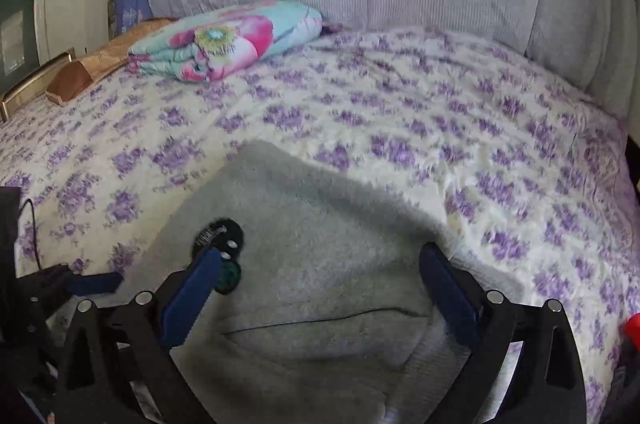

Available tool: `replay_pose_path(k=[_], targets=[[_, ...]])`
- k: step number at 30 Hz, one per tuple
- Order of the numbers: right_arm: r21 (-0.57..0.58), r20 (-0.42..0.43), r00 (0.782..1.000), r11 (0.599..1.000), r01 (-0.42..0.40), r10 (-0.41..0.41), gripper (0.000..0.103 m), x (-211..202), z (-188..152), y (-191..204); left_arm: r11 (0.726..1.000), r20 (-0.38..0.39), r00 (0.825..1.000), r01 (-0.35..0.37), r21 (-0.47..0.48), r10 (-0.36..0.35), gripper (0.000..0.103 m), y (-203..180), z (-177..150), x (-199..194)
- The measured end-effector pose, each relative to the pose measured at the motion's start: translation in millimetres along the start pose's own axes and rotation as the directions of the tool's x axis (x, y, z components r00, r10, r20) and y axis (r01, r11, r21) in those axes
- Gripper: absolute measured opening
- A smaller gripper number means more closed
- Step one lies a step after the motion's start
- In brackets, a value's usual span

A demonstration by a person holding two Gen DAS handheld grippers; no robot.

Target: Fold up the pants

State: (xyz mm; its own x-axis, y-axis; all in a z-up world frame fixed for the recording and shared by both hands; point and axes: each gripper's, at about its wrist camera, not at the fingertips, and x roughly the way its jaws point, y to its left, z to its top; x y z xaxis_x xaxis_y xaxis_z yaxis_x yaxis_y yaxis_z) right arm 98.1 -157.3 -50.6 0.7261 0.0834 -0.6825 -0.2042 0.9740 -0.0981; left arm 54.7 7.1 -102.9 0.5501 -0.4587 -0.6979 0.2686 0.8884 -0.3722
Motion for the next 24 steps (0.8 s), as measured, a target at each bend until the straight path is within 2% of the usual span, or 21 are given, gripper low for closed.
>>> replay_pose_path(k=[3,7,10,14,16,19,24], targets=[[-0.003,0.027,1.0,1.0,-0.003,0.003,0.099,-1.4,-4.4,0.0,1.0,0.0,1.0,0.0,0.0,0.0,0.099,0.8,0.0,0.6],[0.05,0.103,0.992,0.996,-0.077,0.071,0.099,-36.6,-7.2,-13.7,1.0,0.0,1.0,-0.002,0.001,0.002,0.099,0.2,0.0,1.1],[0.107,0.158,0.987,0.993,-0.045,0.028,0.099,-65.7,-19.9,-34.8,1.0,-0.001,1.0,-0.005,0.002,0.005,0.099,-0.4,-0.7,0.6],[0.223,0.138,0.99,0.973,-0.065,0.035,0.099,-80.0,-48.5,-71.8,1.0,-0.005,1.0,-0.021,0.004,0.021,0.099,-0.1,1.4,2.4],[0.29,0.12,0.991,0.952,-0.095,0.062,0.099,-79.2,-64.0,-87.9,1.0,-0.009,1.0,-0.03,0.002,0.03,0.099,-0.3,4.4,3.1],[0.399,0.115,0.984,0.901,-0.173,0.138,0.099,-71.1,-84.8,-107.4,0.999,-0.015,0.999,-0.037,0.006,0.037,0.099,-3.3,11.0,6.2],[0.505,0.149,0.952,0.806,-0.307,0.269,0.1,-50.9,-94.4,-119.2,0.997,-0.008,0.998,-0.056,0.055,0.056,0.099,-16.1,18.8,9.3]])
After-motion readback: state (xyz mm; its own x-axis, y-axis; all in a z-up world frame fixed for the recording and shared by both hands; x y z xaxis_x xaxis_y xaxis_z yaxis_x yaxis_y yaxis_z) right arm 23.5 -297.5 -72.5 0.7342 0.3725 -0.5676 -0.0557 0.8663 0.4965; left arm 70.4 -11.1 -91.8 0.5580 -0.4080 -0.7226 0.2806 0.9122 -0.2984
